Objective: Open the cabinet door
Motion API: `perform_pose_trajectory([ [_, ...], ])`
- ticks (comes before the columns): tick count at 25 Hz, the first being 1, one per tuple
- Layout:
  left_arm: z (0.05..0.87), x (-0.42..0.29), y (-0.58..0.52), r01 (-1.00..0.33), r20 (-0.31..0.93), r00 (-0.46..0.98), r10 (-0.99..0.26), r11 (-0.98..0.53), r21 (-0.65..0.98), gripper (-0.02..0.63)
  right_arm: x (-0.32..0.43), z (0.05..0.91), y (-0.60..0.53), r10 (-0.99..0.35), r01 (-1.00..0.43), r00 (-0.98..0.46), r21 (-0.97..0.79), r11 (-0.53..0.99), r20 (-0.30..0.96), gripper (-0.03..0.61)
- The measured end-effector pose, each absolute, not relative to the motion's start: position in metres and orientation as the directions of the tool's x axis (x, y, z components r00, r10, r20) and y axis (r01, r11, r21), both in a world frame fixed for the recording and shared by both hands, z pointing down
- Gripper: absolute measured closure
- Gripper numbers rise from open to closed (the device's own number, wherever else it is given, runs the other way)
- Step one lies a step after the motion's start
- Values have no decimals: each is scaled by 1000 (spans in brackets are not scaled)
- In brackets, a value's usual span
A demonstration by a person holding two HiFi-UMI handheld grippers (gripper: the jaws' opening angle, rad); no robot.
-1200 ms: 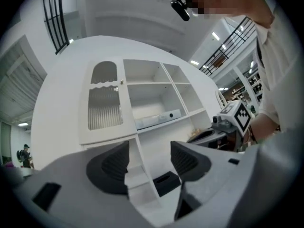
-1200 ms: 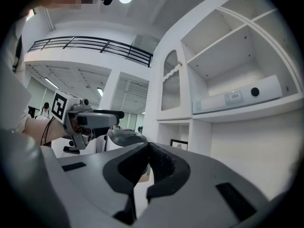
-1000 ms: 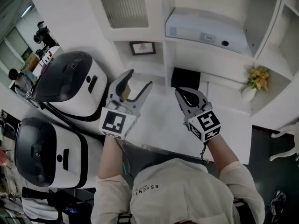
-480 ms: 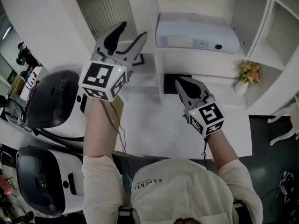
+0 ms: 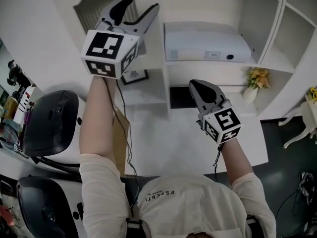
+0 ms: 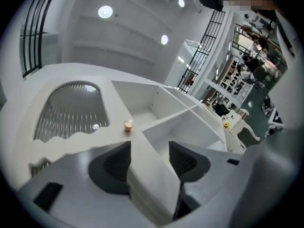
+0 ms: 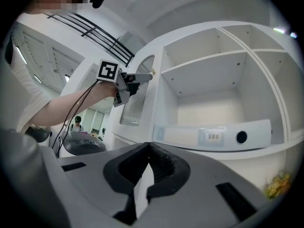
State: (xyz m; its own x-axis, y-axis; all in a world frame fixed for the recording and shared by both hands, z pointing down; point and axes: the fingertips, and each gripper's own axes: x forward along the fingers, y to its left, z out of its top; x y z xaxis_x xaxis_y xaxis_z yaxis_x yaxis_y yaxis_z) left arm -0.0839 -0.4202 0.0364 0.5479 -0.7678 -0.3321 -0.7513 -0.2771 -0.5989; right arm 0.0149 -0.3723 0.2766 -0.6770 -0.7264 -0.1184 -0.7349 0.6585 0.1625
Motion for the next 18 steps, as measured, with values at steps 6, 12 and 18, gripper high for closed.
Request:
perform_pose_trajectory([
  [6,-5,-93,-434,-758,-392,522,-757,-201,-621,366,17,276,-377,-756,-761,-645,179,623,-114,563],
  [12,-25,-81,-437,-723,-419,536,-733,-142,-677,386,12,276,-377,-758,-759,-644,214,616,-104,563],
  [18,-30,-80,-442,-735,-466,479,-744,-50,-676,457,16,280,-375,-763,-763,-638,219,608,-102,563],
])
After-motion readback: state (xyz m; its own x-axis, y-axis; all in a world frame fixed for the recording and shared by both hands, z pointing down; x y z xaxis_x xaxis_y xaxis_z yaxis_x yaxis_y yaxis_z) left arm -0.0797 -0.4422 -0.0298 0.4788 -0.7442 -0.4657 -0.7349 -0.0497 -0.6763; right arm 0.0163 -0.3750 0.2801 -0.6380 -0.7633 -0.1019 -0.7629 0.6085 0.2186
